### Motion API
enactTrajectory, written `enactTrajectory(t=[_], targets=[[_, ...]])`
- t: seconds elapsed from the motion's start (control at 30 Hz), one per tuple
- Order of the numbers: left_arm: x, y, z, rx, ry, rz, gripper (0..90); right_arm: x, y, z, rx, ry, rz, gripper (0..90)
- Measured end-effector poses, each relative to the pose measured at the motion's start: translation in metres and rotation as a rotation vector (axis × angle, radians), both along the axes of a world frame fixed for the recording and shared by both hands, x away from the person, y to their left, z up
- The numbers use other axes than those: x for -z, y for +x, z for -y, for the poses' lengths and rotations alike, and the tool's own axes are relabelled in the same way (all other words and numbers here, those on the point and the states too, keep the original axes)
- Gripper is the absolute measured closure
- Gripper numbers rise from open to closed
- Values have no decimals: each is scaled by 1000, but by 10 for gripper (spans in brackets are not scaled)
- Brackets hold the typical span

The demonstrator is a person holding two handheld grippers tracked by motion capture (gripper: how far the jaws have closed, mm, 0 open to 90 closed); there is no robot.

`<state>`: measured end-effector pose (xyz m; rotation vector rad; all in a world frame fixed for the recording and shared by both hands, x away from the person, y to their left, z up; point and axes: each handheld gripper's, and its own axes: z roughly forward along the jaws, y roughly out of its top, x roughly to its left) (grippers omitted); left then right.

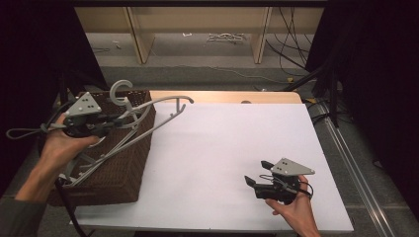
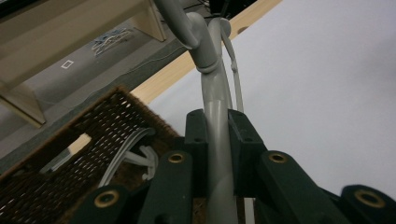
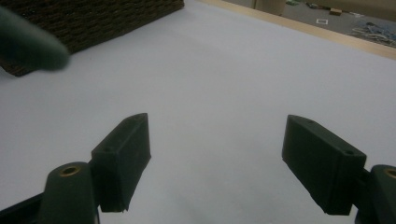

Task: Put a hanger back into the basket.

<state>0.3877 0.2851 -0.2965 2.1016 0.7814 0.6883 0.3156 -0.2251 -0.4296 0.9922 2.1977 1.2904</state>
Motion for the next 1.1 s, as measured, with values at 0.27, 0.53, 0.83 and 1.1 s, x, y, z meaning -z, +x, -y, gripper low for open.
enactTrajectory(t=[0.27,0.53,0.83,1.1], targets=[[4,3,-36,-87,-57,18,796,0,0,0,3,-10,-6,246],[2,2,-69,-133,-67,45,797,2,1,-1,-4,-7,-8,248],[9,3,-93,-178,-48,54,797,3,1,-1,-3,-9,-13,248],[16,8,-113,-210,-36,34,797,3,1,-1,0,-6,-14,248]])
